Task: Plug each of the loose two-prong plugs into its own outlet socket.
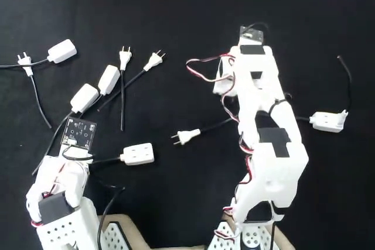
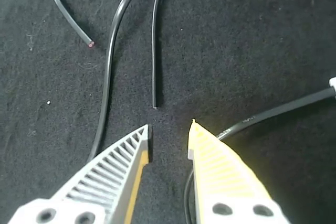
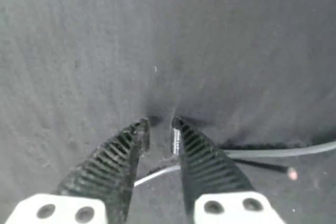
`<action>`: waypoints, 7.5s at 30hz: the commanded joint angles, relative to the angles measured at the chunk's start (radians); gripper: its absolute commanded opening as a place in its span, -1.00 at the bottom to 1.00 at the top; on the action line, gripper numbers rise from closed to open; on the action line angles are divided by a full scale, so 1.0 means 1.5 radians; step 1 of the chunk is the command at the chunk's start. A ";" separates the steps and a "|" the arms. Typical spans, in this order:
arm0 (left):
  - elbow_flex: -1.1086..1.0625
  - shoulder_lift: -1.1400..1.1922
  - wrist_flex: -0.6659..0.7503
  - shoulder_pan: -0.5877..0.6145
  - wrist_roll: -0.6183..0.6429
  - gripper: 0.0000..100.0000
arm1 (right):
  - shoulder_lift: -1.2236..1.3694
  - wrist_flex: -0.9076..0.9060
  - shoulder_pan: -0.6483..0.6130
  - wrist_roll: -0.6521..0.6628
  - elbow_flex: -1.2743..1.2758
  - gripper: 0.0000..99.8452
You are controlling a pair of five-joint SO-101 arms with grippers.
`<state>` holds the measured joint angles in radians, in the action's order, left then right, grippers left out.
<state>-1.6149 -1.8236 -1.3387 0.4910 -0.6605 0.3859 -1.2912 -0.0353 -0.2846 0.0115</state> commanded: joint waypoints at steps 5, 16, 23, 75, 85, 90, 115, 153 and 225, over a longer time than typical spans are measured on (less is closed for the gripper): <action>-0.003 -0.001 -0.008 -0.008 -0.006 -0.74 | -0.104 -0.163 0.030 0.004 -0.001 -0.85; -0.003 -0.001 -0.008 -0.008 -0.006 -0.74 | -0.188 -0.017 0.099 -0.049 0.112 -0.84; -0.003 -0.001 -0.008 -0.008 -0.006 -0.74 | -0.189 0.104 0.110 -0.050 0.184 -0.77; -0.003 -0.001 -0.010 -0.008 -0.027 -0.74 | -0.143 -0.250 -0.117 -0.076 -0.094 -0.24; -0.003 -0.001 -0.010 -0.008 -0.026 -0.74 | 0.005 -0.106 -0.239 -0.244 -0.009 -0.40; -0.003 -0.001 -0.010 -0.008 -0.026 -0.74 | 0.059 -0.066 -0.242 -0.283 -0.009 -0.57; -0.003 -0.001 -0.010 -0.008 -0.026 -0.74 | 0.077 -0.045 -0.158 0.054 -0.139 -0.92; -0.003 -0.001 -0.010 -0.004 -0.026 -0.74 | 0.177 -0.313 -0.146 0.395 -0.314 -0.29; 0.213 -0.001 0.224 -0.359 0.417 -0.52 | -0.793 -0.009 -0.375 0.147 0.107 -0.98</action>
<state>-1.3571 -1.8236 -1.0273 -0.0107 -0.0637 -0.5669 -1.4170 -0.5846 -0.0606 -0.0683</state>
